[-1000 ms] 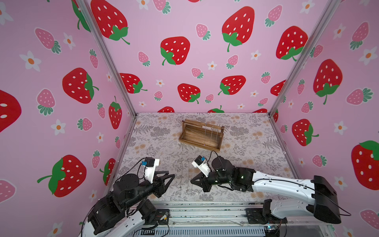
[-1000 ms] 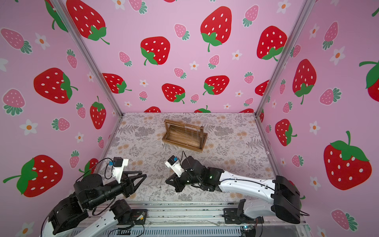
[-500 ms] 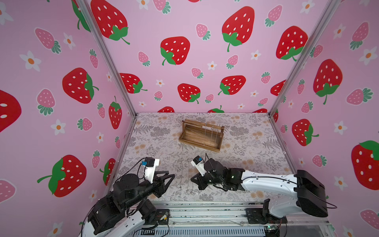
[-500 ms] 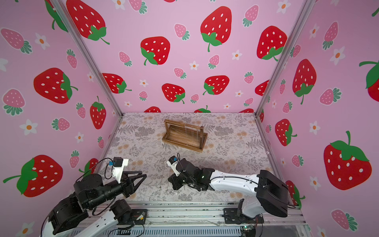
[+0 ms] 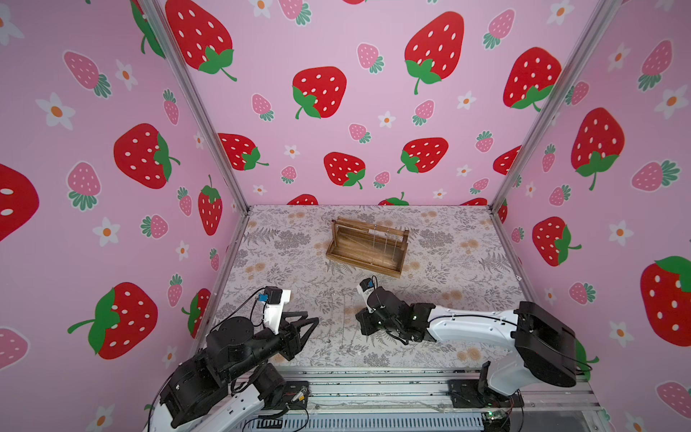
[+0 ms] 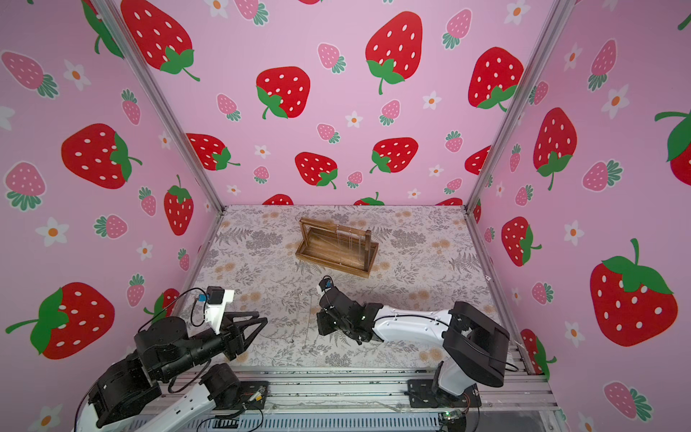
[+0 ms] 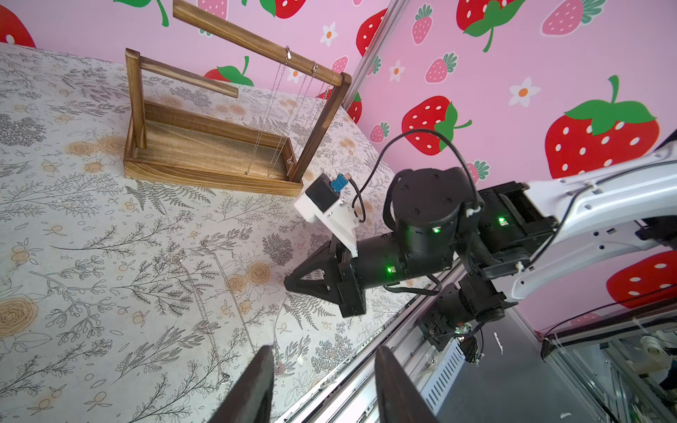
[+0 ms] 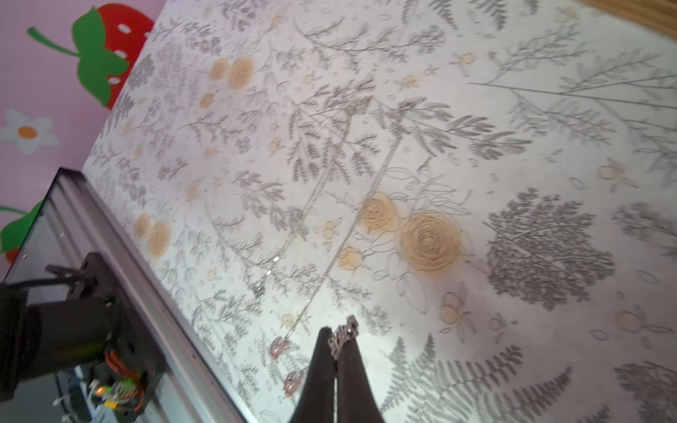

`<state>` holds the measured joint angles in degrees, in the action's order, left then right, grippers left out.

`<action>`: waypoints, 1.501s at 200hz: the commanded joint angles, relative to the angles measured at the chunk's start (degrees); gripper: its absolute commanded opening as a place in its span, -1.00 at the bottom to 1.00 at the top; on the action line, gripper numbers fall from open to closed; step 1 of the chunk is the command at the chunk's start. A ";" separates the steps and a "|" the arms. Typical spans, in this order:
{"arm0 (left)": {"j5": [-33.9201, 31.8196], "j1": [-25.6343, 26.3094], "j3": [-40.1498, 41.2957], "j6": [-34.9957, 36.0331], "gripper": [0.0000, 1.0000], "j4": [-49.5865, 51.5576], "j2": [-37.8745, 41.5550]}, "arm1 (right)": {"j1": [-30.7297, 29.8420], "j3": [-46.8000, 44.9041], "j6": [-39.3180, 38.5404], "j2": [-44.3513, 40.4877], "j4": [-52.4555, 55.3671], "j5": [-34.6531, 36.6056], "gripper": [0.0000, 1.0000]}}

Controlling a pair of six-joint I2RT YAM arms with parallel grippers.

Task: Take the necklace off the jewelry display stand
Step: Place the necklace at the center of the board.

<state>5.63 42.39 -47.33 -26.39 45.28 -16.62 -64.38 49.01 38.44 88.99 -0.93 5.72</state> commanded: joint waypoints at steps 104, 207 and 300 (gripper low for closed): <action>1.31 0.22 0.38 0.46 -0.08 -0.36 0.00 | 9.07 5.58 0.22 9.40 -0.13 -7.17 -1.00; 1.87 0.18 0.40 0.51 -0.08 -0.54 -0.43 | 11.46 13.29 0.17 18.27 -0.02 -10.64 -1.00; 1.87 0.15 0.41 0.62 -0.08 -0.63 -0.78 | 13.08 16.33 0.06 21.96 0.47 -13.04 -1.00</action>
<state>6.68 42.39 -47.33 -26.39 45.25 -16.91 -51.68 63.77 39.22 109.58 -1.08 -5.91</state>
